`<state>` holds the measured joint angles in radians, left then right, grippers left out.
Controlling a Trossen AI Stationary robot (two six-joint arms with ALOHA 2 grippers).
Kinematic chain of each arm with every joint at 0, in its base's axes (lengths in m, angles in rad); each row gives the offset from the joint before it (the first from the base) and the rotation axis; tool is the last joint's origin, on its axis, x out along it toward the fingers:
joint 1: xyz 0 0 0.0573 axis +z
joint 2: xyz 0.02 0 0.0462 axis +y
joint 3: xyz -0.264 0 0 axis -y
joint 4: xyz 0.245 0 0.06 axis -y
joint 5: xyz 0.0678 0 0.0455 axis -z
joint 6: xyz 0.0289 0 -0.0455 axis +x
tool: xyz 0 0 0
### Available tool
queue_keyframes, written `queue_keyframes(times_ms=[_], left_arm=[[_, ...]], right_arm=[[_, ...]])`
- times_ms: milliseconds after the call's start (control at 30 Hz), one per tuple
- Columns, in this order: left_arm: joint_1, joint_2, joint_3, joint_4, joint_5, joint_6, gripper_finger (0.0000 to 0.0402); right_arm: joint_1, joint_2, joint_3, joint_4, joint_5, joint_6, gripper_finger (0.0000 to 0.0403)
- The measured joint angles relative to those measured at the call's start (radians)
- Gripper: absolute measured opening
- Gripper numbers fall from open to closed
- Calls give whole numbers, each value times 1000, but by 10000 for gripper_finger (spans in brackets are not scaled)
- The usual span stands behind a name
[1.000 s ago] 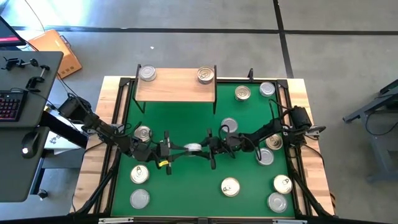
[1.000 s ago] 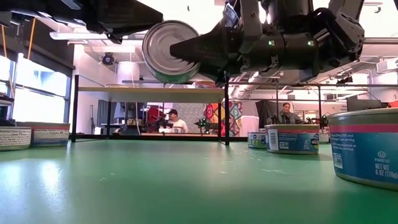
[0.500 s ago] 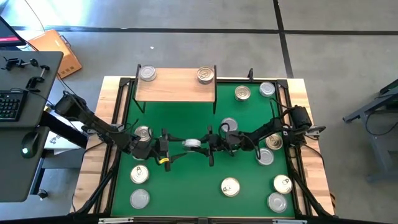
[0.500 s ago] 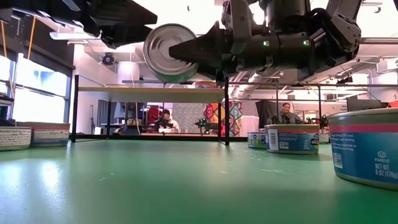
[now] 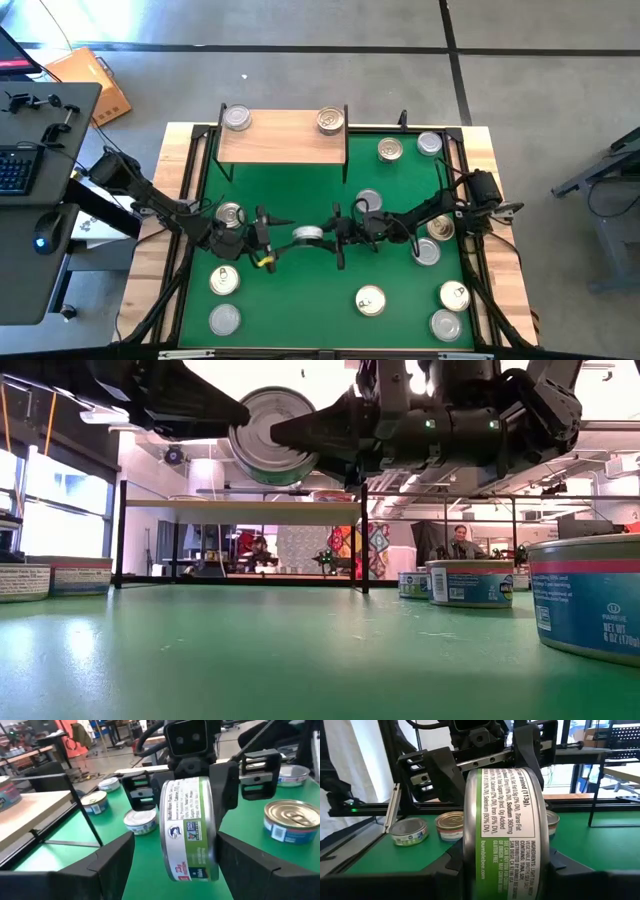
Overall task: Stack canned seafood by type on shelf
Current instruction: Put the green tuna can on the shelf
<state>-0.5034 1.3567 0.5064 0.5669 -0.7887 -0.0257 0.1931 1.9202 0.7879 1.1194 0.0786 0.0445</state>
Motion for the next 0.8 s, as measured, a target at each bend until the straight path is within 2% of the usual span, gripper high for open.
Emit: queue_keyframes(times_ms=[100, 233, 367, 467, 633, 733, 800], left_arm=[[7, 0, 0, 7, 6, -8, 262], [55, 15, 0, 30, 139, -20, 259], [97, 56, 0, 93, 247, -24, 239], [113, 78, 0, 122, 288, -24, 206], [107, 80, 0, 126, 309, -30, 121], [86, 70, 17, 60, 301, 12, 120], [61, 50, 58, -67, 252, 31, 120]], right_arm=[[0, 0, -1, 5, 1, -1, 117], [1, 0, -2, 6, -4, -7, 117], [1, 0, -2, 9, -17, -11, 117], [1, 1, -2, 9, -16, -10, 117], [0, 2, -3, -6, -9, -19, 120], [-3, 2, -2, -49, -11, 7, 172], [-8, -14, -4, -133, -6, 36, 213]])
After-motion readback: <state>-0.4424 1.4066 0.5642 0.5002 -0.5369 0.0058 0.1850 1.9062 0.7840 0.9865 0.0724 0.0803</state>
